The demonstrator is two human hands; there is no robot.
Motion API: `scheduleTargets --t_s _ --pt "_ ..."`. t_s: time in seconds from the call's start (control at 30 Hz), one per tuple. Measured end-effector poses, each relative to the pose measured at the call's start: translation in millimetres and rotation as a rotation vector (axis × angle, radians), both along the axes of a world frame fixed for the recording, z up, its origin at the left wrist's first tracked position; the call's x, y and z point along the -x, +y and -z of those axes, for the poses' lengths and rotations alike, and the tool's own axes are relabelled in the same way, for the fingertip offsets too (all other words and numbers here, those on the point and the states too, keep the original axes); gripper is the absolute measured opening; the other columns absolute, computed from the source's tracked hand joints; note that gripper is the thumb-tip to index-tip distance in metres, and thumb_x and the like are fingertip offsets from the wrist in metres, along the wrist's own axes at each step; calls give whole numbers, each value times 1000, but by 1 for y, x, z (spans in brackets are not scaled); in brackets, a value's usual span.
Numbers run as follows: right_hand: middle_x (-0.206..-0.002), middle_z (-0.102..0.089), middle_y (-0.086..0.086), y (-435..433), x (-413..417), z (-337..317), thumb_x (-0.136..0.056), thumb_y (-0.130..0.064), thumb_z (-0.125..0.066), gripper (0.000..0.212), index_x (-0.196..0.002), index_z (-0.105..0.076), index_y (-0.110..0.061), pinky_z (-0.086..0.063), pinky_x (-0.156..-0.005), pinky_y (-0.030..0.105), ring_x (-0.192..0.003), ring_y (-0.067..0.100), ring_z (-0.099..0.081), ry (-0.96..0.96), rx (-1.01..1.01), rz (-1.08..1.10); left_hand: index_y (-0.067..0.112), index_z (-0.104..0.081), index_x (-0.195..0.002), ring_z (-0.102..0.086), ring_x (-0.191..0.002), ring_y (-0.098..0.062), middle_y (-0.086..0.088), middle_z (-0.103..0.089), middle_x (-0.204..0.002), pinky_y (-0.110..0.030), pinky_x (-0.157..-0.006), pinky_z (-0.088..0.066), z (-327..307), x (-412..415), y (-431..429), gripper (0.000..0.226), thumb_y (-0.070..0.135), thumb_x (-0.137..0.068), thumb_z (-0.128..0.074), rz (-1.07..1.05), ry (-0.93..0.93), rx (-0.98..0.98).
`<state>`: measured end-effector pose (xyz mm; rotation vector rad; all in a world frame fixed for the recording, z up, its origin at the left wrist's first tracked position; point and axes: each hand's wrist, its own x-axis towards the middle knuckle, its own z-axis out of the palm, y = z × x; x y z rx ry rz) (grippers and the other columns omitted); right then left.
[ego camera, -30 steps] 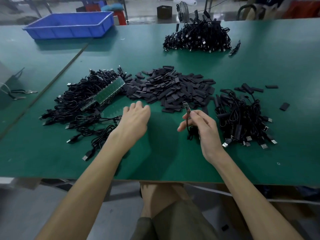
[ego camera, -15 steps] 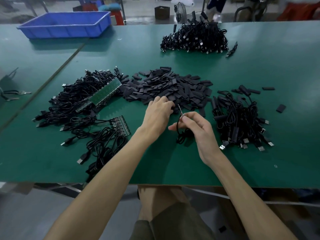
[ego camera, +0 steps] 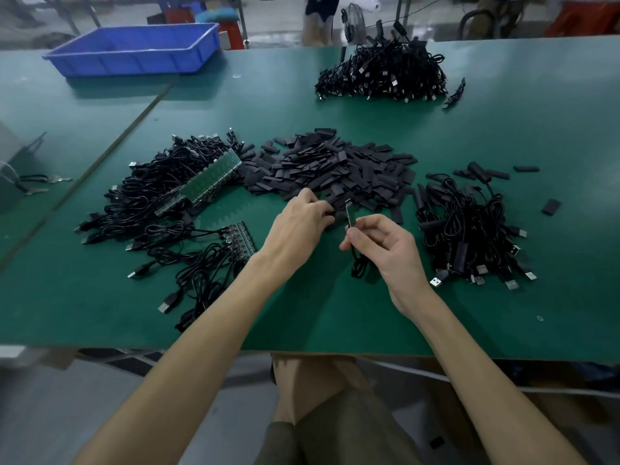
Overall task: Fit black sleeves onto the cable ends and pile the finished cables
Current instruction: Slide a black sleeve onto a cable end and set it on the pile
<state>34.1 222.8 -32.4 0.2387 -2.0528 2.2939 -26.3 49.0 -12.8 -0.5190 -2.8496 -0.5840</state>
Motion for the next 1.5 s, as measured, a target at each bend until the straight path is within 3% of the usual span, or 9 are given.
scheduleTargets --t_s 0.13,0.47,0.67,0.87,0.97,1.13,1.27,1.4,1.5 --pt "-87 -78 6 1 0 2 -95 -23 -74 5 -98 -70 -22 -52 -88 19 -90 14 -73 0 29 16 13 -64 -132 -47 -115 -25 -6 -54 -122 -38 -95 -46 -2 -6 5 41 38 -100 -61 -7 -7 36" --pt "-85 -77 6 1 -1 1 -96 -16 -72 7 -100 -68 -13 -53 -89 21 -88 15 -72 -15 58 41 9 -62 -112 -48 -111 -30 -11 -53 -117 -41 -95 -43 -6 -4 27 29 33 -96 -66 -124 -95 38" --pt "-83 -77 5 0 -1 0 -95 -13 -72 5 -99 -69 -14 -53 -87 20 -85 13 -72 -12 69 44 17 -65 -112 -56 -107 -26 -4 -62 -113 -35 -90 -38 -6 -3 20 25 38 -98 -62 -76 17 105" --pt "-87 -78 5 0 1 3 -94 -24 -74 14 -107 -70 -18 -53 -93 22 -91 13 -72 -14 -1 8 18 -72 -111 -63 -91 -18 1 -70 -100 -37 -82 -53 -15 -11 -9 23 34 -94 -71 3 -23 -110" --pt "-88 -79 6 -1 1 4 -94 -27 -74 18 -110 -71 -18 -53 -95 23 -91 15 -72 -10 -51 -41 17 -76 -115 -64 -88 -20 -4 -69 -94 -37 -84 -51 -19 -14 -25 23 29 -96 -69 73 -60 -177" --pt "-87 -79 7 -2 0 5 -93 -23 -75 16 -108 -72 -17 -54 -93 27 -90 20 -74 1 -90 -41 17 -79 -111 -63 -85 -14 1 -71 -89 -24 -81 -47 -13 -23 -37 20 25 -98 -66 93 -65 -268" --pt "-81 -78 6 -2 0 6 -94 -19 -77 8 -99 -71 -16 -55 -87 23 -83 16 -73 7 -105 6 16 -80 -105 -62 -71 0 6 -74 -85 -17 -69 -45 -8 -28 -41 14 19 -94 -72 72 -77 -471" --pt "-72 -74 2 -1 0 8 -93 -14 -76 8 -92 -69 -17 -56 -80 24 -72 13 -69 19 -148 38 13 -80 -103 -65 -66 -13 8 -75 -84 -38 -65 -53 -5 -33 -45 14 19 -92 -74 67 -58 -569" --pt "-70 -71 -1 -1 0 8 -93 -13 -76 9 -90 -69 -18 -55 -76 22 -68 11 -67 21 -164 38 13 -80 -102 -68 -70 -21 5 -75 -86 -46 -66 -54 -5 -36 -47 14 17 -91 -75 81 -31 -602"
